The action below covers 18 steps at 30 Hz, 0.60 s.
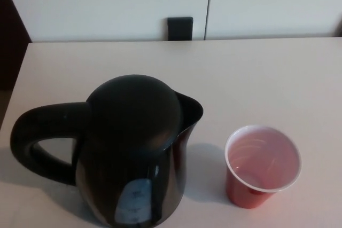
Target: The robot walk towards a table in front and uses its left hand to pick up the pot from the base and pour water to the cup on the right hand side
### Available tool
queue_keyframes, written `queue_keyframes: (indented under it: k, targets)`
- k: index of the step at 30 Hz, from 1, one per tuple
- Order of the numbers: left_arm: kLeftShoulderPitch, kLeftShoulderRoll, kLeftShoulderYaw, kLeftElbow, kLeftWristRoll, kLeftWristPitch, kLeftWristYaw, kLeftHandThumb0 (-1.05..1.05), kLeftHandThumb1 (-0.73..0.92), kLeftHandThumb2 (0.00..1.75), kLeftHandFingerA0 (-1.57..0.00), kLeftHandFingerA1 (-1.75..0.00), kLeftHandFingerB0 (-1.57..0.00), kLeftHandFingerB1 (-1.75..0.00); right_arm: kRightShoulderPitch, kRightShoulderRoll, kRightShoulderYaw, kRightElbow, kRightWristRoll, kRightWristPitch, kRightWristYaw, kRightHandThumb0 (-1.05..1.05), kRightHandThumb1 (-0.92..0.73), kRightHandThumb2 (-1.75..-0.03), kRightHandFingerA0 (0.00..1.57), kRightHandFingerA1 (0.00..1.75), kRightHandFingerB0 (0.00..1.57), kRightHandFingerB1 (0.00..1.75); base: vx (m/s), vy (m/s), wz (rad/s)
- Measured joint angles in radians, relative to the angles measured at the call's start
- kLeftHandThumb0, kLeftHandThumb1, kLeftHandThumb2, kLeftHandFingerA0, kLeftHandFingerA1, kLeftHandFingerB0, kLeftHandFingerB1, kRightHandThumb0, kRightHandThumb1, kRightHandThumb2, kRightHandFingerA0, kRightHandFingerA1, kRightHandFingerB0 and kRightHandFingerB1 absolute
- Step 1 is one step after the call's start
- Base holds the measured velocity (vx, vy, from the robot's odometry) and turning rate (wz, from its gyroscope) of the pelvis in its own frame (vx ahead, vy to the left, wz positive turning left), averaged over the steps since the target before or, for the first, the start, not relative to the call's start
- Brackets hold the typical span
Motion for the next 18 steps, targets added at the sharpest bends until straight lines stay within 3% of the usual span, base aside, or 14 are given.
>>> queue_keyframes:
  k: [6, 7, 11, 13, 14, 18]
  targets:
    - [-0.067, -0.001, -0.082, 0.002, 0.032, 0.0, 0.007, -0.47, 0.36, 0.59, -0.12, -0.38, -0.06, -0.29, -0.002, 0.0, 0.009, -0.008, -0.001, -0.001, -0.002, -0.43, -0.57, -0.56, 0.59, 0.6, 0.63, 0.57, 0.0, 0.0, 0.0]
    - [-0.071, -0.001, -0.088, 0.002, 0.036, 0.0, 0.009, -0.24, 0.2, 0.78, -0.02, -0.49, 0.0, -0.48, -0.002, 0.0, 0.009, -0.009, -0.001, -0.001, -0.003, -0.42, -0.57, -0.57, 0.58, 0.61, 0.61, 0.59, 0.0, 0.0, 0.0]
    - [-0.088, -0.007, -0.12, 0.007, 0.056, 0.001, 0.021, -0.23, 0.19, 0.77, -0.02, -0.49, 0.0, -0.48, -0.006, 0.0, 0.009, -0.009, -0.001, 0.0, -0.004, -0.43, -0.58, -0.57, 0.59, 0.61, 0.59, 0.57, 0.0, 0.0, 0.0]
    - [-0.093, -0.01, -0.132, 0.007, 0.063, 0.003, 0.027, -0.23, 0.18, 0.77, -0.02, -0.49, 0.0, -0.48, -0.009, 0.0, 0.009, -0.009, -0.001, 0.0, -0.005, -0.44, -0.58, -0.57, 0.59, 0.61, 0.6, 0.57, 0.0, 0.0, 0.0]
    - [-0.095, -0.012, -0.135, 0.008, 0.065, 0.006, 0.029, -0.41, 0.37, 0.52, -0.14, -0.34, -0.09, -0.25, -0.009, 0.0, 0.009, -0.009, -0.001, 0.0, -0.006, -0.42, -0.56, -0.56, 0.57, 0.6, 0.64, 0.58, 0.0, 0.0, 0.0]
    - [-0.104, -0.017, -0.153, 0.015, 0.073, 0.009, 0.037, -0.45, 0.35, 0.6, -0.12, -0.38, -0.06, -0.28, -0.015, 0.0, 0.007, -0.007, 0.001, 0.0, -0.005, -0.42, -0.58, -0.57, 0.56, 0.59, 0.58, 0.56, 0.0, 0.0, 0.0]
